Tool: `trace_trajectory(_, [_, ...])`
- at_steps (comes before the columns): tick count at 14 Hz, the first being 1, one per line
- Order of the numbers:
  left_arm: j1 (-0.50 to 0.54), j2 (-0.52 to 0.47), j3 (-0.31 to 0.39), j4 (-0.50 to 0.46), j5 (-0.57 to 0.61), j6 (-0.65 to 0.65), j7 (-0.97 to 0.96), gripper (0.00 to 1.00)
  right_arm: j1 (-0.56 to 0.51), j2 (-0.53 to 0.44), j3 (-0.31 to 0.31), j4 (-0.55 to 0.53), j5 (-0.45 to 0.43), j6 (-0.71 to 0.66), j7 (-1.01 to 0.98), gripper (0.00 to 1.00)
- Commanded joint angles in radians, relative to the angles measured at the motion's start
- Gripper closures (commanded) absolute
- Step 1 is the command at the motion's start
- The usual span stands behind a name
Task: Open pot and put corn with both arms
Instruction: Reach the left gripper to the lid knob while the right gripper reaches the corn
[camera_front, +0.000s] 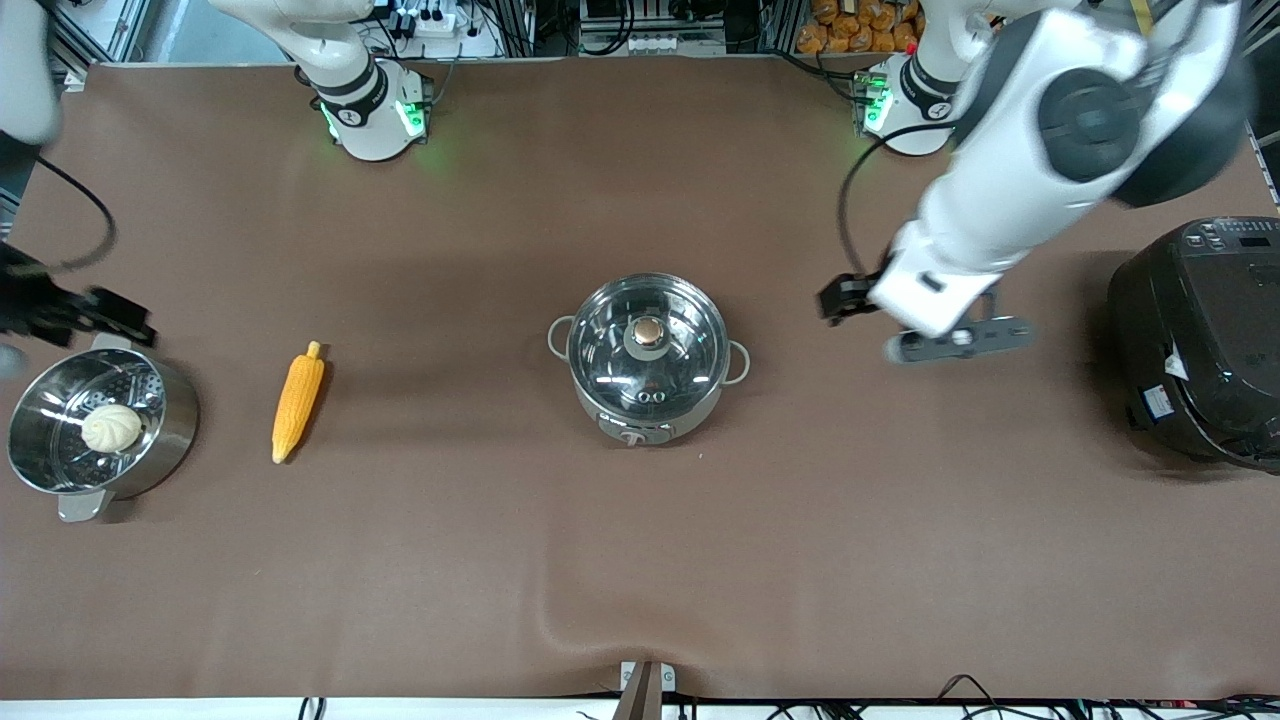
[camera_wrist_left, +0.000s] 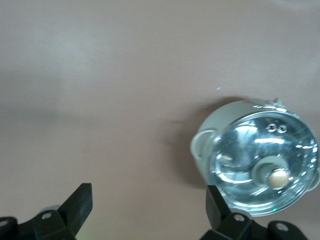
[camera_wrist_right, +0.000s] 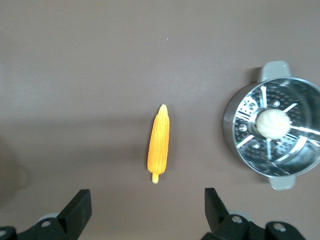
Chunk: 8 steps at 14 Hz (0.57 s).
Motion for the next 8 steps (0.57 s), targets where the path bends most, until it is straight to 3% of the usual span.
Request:
trace_trajectory(1, [-0.097,0.072,0.011,0.026,0.007,0.084,-0.112,0.0,0.0,0.008,-0.001,-0.172,0.01,0.136,-0.003,0.0])
trace_trajectory(5, [-0.251,0.178,0.017,0.026,0.088,0.241,-0.294,0.0,-0.064,0.097,-0.001,-0.381,0.01,0.435,-0.004,0.0])
trace_trajectory(8, [-0.338,0.25,0.017,0.026,0.17,0.272,-0.327,0.0,-0.075,0.206,0.0,-0.389,0.01,0.498,0.01,0.0])
